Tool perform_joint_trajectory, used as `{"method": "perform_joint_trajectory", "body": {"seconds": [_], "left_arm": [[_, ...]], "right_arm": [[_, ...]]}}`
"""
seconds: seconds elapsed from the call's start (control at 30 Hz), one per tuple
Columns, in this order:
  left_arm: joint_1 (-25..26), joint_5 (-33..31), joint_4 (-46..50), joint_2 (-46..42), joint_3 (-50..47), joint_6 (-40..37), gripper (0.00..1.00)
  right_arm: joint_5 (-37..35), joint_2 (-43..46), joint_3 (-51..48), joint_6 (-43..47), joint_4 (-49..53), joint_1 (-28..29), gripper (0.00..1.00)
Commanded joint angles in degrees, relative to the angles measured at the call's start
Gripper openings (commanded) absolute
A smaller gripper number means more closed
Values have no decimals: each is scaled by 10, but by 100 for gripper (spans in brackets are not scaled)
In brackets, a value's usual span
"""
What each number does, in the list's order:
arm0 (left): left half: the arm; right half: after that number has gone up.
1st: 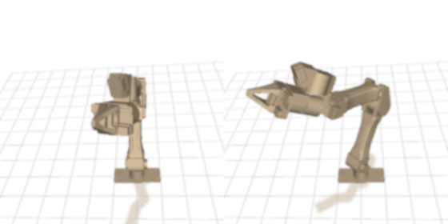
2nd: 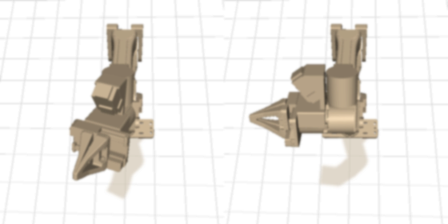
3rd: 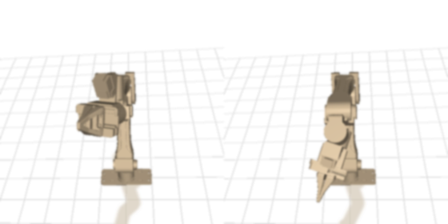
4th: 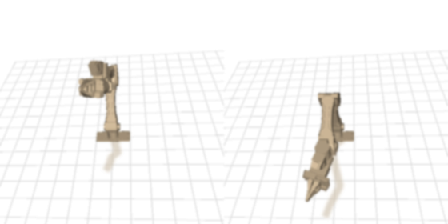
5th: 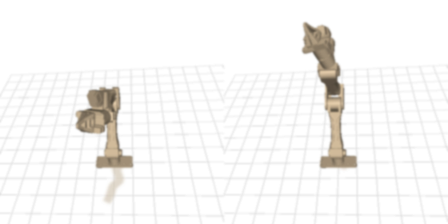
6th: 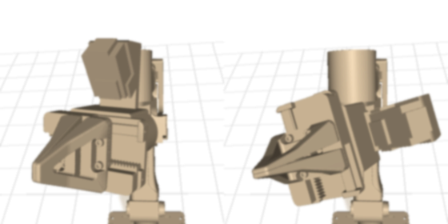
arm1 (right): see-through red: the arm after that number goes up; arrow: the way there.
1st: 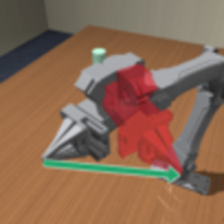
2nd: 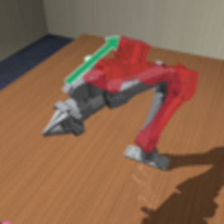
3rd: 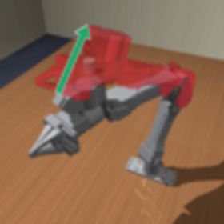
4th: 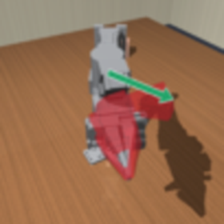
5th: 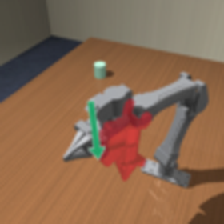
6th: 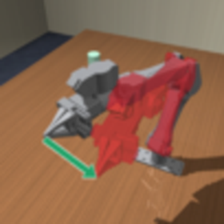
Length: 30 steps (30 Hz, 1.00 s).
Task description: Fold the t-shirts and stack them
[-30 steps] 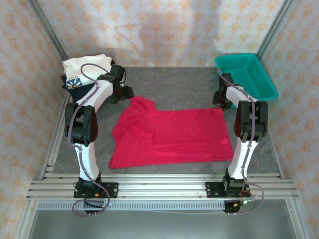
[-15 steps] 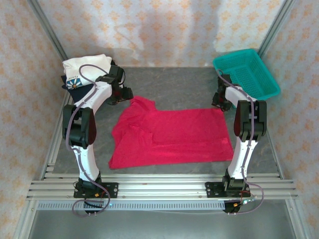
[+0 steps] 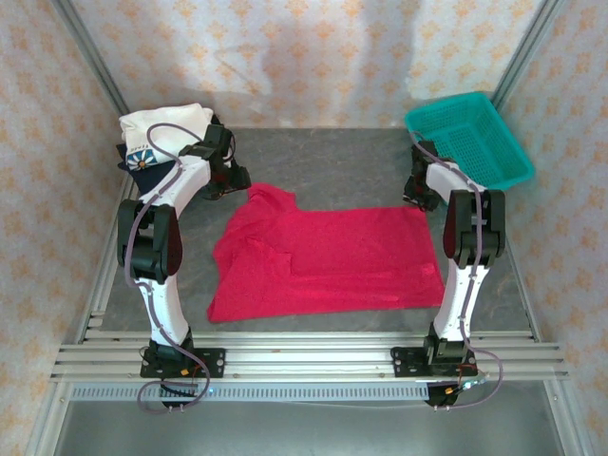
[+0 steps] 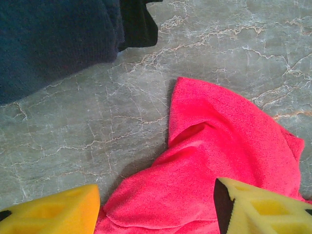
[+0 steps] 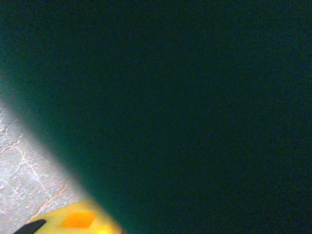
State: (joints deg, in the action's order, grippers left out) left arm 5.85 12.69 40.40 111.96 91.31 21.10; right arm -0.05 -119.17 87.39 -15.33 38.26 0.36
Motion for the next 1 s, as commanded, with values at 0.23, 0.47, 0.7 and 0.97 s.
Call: {"method": "perform_joint_trajectory", "body": {"seconds": [0.23, 0.47, 0.7, 0.97], "left_arm": [[-21, 9, -10, -46, -18, 1, 63], [-27, 15, -9, -52, -28, -4, 63], [-36, 18, -11, -60, -35, -6, 62], [-34, 33, -3, -49, -19, -12, 62]], "right_arm": [[-20, -67, -8, -2, 219, 12, 40], [-22, -73, -1, -7, 232, 15, 32], [-31, -72, 0, -16, 234, 17, 1], [-28, -19, -16, -14, 174, 21, 0]]}}
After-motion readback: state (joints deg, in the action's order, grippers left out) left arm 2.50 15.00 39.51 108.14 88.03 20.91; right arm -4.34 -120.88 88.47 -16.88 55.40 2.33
